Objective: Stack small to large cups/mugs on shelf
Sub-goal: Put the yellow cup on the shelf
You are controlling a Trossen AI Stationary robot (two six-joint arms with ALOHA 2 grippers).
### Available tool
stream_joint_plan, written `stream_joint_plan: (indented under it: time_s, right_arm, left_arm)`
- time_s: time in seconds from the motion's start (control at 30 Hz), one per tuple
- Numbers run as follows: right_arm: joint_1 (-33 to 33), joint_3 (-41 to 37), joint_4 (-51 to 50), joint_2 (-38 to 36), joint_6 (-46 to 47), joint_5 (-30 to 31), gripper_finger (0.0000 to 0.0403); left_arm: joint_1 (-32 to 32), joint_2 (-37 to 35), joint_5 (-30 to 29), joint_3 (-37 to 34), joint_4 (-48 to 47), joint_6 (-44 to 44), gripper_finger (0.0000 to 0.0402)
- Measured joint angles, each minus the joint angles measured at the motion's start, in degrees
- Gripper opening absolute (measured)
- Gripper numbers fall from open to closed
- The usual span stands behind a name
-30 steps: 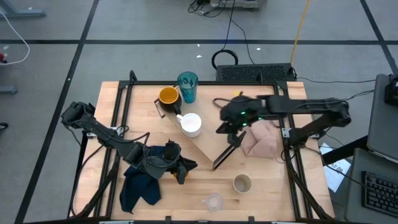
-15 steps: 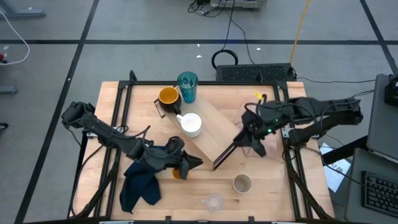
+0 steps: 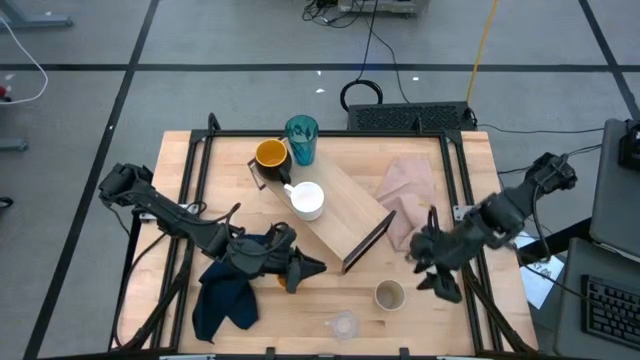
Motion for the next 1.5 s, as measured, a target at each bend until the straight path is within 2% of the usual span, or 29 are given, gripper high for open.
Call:
stream_joint_plan:
  time_s: [0.23,0.43,0.57,0.77,0.97,1.2,1.5]
  right_arm:
    - [6.72,-2.6,-1.69,2.56,4.46,6.97,0.0196]
    - [6.93,-9.43,4.75,3.32,9.41,7.68,0.0196]
    - [6.94,-14.26,11.81,3.26,13.21,7.71,0.0196]
    - [6.31,-20.36,17.98,3.28,17.25,7.8,0.0196]
    - [5.72,-20.96,18.7,3.26,18.49,7.92,0.0196]
    - [3.66,-20.98,18.52,3.26,17.0,11.87,0.0196]
    - [1.89,-20.98,20.33,3.26,15.32,12.46,0.0196]
  left_arm:
    - [-1.59,0.0,-0.4,0.0,-3.28,-7.09,0.0079]
    - [-3.7,0.07,-0.47,0.01,-5.25,-10.5,0.0079]
    - [-5.55,0.07,-0.74,0.02,-11.76,-9.54,0.0079]
    - [-6.33,0.07,7.03,0.02,-20.48,-8.67,0.0079]
    - [-5.99,0.07,7.5,0.02,-23.27,-5.84,0.0078]
    - [-3.15,-1.29,6.46,0.02,-30.1,-2.17,0.0078]
    - [0.67,-5.69,13.62,0.01,-47.23,-2.54,0.0078]
